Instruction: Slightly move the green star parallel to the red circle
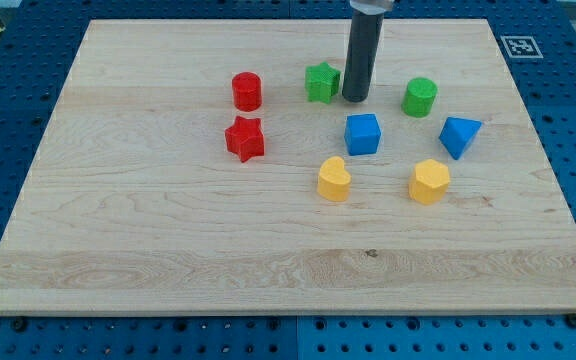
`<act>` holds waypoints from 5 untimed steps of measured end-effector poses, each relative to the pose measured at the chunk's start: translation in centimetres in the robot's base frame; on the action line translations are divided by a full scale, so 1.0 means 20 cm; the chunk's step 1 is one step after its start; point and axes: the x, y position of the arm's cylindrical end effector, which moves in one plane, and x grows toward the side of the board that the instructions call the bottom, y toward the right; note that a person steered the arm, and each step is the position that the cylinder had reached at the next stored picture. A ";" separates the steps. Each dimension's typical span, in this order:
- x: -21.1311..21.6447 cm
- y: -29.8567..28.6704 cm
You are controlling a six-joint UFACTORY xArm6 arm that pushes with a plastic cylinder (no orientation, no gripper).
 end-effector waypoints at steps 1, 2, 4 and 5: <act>-0.17 0.00; -0.28 0.02; -0.31 -0.15; -0.20 -0.15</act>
